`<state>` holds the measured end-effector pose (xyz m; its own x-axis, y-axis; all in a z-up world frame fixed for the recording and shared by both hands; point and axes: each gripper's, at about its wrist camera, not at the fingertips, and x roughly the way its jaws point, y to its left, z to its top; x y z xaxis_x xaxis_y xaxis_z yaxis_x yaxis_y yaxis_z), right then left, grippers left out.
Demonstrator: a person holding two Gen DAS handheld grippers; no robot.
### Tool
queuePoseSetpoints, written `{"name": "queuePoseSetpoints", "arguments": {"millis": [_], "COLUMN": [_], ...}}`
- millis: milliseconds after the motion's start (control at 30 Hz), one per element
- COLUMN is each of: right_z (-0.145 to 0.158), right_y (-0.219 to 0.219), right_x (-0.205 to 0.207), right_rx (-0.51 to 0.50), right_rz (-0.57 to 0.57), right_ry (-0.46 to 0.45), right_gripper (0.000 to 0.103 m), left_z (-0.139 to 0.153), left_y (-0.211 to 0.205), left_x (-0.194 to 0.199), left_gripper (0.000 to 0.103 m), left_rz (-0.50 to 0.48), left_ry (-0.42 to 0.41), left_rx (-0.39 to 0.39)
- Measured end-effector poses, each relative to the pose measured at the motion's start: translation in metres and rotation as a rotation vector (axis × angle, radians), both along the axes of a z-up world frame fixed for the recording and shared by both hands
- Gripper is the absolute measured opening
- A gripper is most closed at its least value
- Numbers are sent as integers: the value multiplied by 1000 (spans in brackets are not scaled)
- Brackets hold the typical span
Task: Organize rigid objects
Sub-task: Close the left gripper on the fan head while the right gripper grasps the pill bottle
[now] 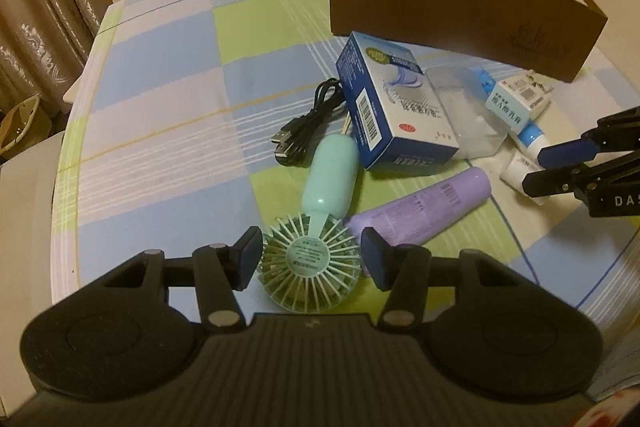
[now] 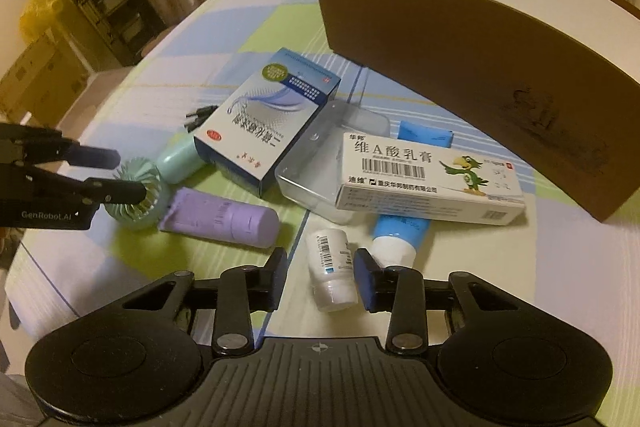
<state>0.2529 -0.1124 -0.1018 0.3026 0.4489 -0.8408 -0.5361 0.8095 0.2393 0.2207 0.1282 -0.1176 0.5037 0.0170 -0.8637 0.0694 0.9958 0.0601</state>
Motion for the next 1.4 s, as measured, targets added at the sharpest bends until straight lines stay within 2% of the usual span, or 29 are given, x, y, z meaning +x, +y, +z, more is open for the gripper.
{"name": "queuePoseSetpoints", "arguments": {"millis": [167, 333, 433, 500, 833, 1400], "right_z": [-6, -12, -14, -15, -15, -14], "right_y": [4, 6, 6, 5, 1, 4], "right_x": [0, 0, -1, -1, -4, -6], "right_rx": [-23, -40, -49, -47, -39, -43], "right_rz": [16, 27, 29, 24, 25, 14], "right_ry": [1, 10, 11, 15, 22, 11], "right_gripper": [37, 37, 33, 28, 28, 28], "left_z": [-8, -16, -19, -19, -15, -22], "left_y": [1, 0, -4, -4, -7, -10], "left_x": [4, 7, 5, 1, -31, -3], "left_gripper": [61, 62, 62, 62, 62, 62], "left_rz": [2, 10, 7, 15, 73, 10], "left_ry": [10, 31, 31, 31, 82, 76], "left_rx": [9, 20, 40, 37, 34, 80]}}
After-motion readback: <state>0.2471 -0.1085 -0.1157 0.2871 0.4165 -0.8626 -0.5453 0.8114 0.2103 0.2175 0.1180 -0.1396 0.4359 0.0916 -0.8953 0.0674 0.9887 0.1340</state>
